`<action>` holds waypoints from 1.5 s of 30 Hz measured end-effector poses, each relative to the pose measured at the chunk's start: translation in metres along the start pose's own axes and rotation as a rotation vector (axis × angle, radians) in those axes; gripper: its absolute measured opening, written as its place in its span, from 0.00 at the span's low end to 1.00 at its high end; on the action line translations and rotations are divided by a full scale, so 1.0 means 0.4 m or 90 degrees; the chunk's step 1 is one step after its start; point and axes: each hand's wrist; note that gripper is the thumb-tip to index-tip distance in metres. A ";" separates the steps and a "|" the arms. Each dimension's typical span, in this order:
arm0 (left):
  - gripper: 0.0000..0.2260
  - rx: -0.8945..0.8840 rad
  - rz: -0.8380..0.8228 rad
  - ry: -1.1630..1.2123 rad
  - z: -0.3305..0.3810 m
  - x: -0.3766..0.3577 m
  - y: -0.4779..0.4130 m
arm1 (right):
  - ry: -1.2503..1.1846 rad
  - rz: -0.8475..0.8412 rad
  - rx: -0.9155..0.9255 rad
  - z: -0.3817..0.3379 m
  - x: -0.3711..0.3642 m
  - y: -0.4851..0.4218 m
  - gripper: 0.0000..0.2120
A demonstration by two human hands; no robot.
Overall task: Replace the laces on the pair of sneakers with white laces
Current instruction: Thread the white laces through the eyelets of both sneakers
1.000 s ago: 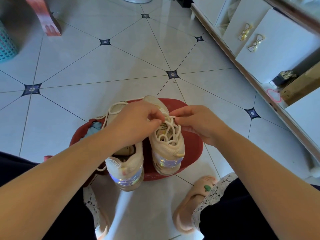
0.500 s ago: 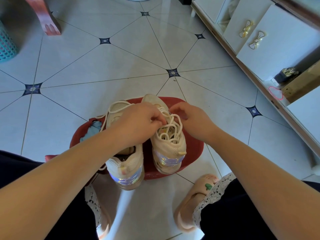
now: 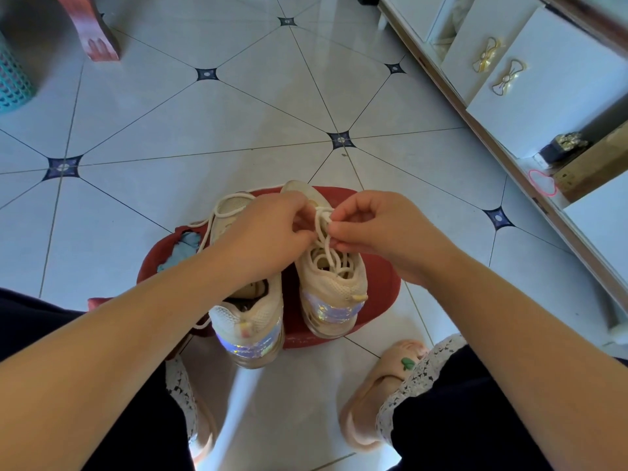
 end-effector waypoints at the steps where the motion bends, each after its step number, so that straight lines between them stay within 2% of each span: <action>1: 0.07 0.010 0.011 0.020 -0.002 0.002 0.001 | 0.018 0.025 0.017 0.009 -0.007 0.001 0.06; 3: 0.08 0.017 0.017 0.029 -0.005 0.003 0.004 | 0.151 0.062 0.074 0.023 -0.004 0.002 0.08; 5: 0.06 0.011 0.013 0.024 -0.004 -0.001 0.008 | 0.367 0.048 0.137 0.028 0.001 0.007 0.08; 8: 0.08 -0.005 0.026 0.015 0.002 -0.009 0.013 | 0.651 -0.054 0.216 0.019 -0.003 0.017 0.05; 11: 0.12 -0.049 0.050 0.022 0.015 -0.011 0.015 | 0.767 -0.136 0.213 0.007 0.002 0.018 0.10; 13: 0.12 -0.102 0.013 -0.007 0.019 -0.013 0.015 | 0.765 -0.140 0.186 -0.010 0.017 0.019 0.11; 18: 0.11 -0.223 -0.097 -0.099 0.012 -0.029 0.025 | 0.595 0.050 0.166 -0.031 0.065 0.016 0.08; 23: 0.11 -0.261 -0.073 -0.138 0.005 -0.029 0.027 | 0.526 -0.015 0.075 0.032 0.032 0.011 0.10; 26: 0.09 -0.180 -0.019 -0.099 0.000 0.002 0.025 | 0.475 0.005 0.062 0.039 0.034 0.005 0.15; 31: 0.08 -0.021 -0.026 0.079 -0.012 0.037 0.029 | 0.505 0.015 0.088 0.054 0.023 -0.005 0.23; 38: 0.12 -0.204 -0.084 -0.160 -0.010 -0.027 0.036 | 0.585 0.074 0.141 0.073 0.013 -0.011 0.18; 41: 0.14 -0.198 -0.049 -0.143 -0.015 -0.024 0.030 | 0.606 0.110 0.162 0.077 0.010 -0.015 0.17; 45: 0.16 -0.153 -0.024 -0.101 -0.013 -0.018 0.016 | 0.543 0.178 0.179 0.056 0.031 -0.023 0.14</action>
Point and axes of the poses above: each hand's wrist, its own y-axis away from the middle knuckle, its own x-axis out of the back of the hand, z = x × y, and after that the axes turned 6 degrees about -y, right-handed
